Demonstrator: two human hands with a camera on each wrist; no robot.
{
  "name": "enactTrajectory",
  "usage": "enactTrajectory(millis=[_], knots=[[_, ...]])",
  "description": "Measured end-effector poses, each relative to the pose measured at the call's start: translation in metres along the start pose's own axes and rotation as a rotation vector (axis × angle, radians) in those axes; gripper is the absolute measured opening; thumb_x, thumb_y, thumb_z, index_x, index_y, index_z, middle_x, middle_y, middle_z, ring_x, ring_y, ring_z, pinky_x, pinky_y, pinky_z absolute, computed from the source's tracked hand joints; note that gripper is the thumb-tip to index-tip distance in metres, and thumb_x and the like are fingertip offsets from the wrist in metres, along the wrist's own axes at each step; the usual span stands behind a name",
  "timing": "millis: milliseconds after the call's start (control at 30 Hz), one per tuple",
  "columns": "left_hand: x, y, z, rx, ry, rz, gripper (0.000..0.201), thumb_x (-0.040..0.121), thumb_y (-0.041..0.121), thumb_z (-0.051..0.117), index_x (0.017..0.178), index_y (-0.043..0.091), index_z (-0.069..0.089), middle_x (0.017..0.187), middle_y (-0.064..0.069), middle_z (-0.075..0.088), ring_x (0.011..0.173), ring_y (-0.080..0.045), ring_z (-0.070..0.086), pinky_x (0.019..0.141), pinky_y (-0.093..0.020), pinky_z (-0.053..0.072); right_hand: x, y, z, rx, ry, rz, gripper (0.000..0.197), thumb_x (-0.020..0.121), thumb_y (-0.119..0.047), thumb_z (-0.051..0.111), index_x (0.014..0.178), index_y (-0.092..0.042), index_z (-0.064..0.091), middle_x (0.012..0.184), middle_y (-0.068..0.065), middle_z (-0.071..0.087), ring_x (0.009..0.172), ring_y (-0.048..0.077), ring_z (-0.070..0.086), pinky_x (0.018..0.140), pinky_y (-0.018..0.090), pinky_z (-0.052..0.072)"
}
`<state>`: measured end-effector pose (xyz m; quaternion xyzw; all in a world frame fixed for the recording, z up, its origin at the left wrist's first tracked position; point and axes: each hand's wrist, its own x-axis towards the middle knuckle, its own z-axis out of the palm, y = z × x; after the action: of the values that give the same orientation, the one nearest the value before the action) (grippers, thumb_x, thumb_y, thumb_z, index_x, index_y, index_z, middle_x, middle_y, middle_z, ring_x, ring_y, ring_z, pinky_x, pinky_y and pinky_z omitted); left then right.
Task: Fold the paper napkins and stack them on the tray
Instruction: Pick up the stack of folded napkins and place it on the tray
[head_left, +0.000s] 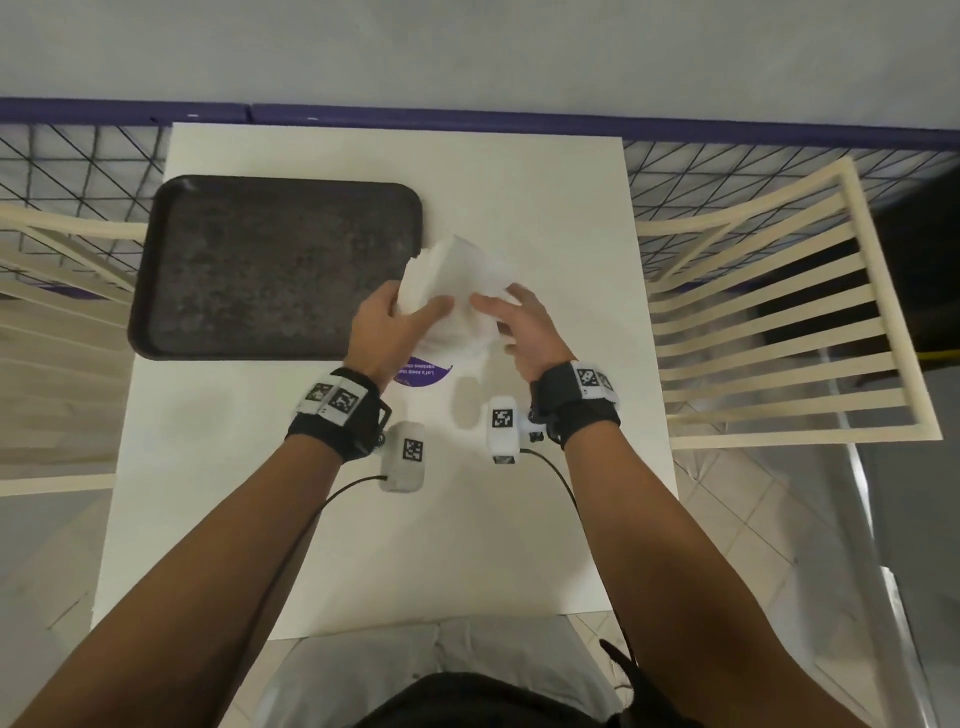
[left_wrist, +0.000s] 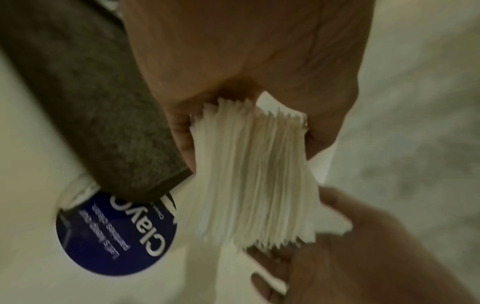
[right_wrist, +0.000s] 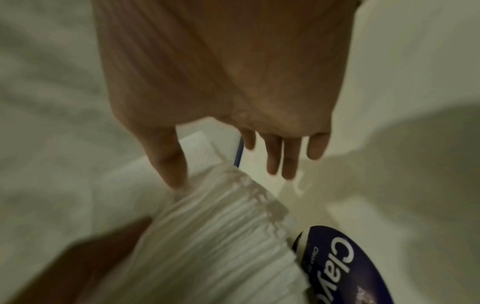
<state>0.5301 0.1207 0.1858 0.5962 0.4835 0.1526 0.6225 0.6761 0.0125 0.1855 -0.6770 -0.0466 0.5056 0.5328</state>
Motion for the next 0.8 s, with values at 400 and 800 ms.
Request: enactTrajectory(millis=[400, 800], knots=[[-0.029, 0.005, -0.043, 0.365, 0.009, 0.25, 0.064, 0.079, 0.054, 0.081, 0.126, 0.016, 0.058, 0.115, 0.002, 0.064, 0.102, -0.014, 0.062, 0.083, -0.027, 0.053, -0.02, 0.014, 0.09, 0.102, 0.054, -0.281, 0.086, 0.074, -0.057, 0.08, 0.143, -0.057, 0.029, 0.151, -0.008, 0.044, 0.128, 0.021, 0.055, 0.101, 0.046, 0.053], [-0.041, -0.009, -0.125, 0.04, -0.14, 0.166, 0.051, 0.088, 0.044, 0.079, 0.13, 0.019, 0.064, 0.119, 0.009, 0.072, 0.108, -0.006, 0.069, 0.096, -0.035, 0.058, -0.035, 0.03, 0.138, 0.434, -0.126, -0.175, 0.06, 0.083, -0.034, 0.07, 0.137, -0.031, 0.044, 0.141, 0.013, 0.056, 0.128, 0.039, 0.056, 0.097, 0.07, 0.044]])
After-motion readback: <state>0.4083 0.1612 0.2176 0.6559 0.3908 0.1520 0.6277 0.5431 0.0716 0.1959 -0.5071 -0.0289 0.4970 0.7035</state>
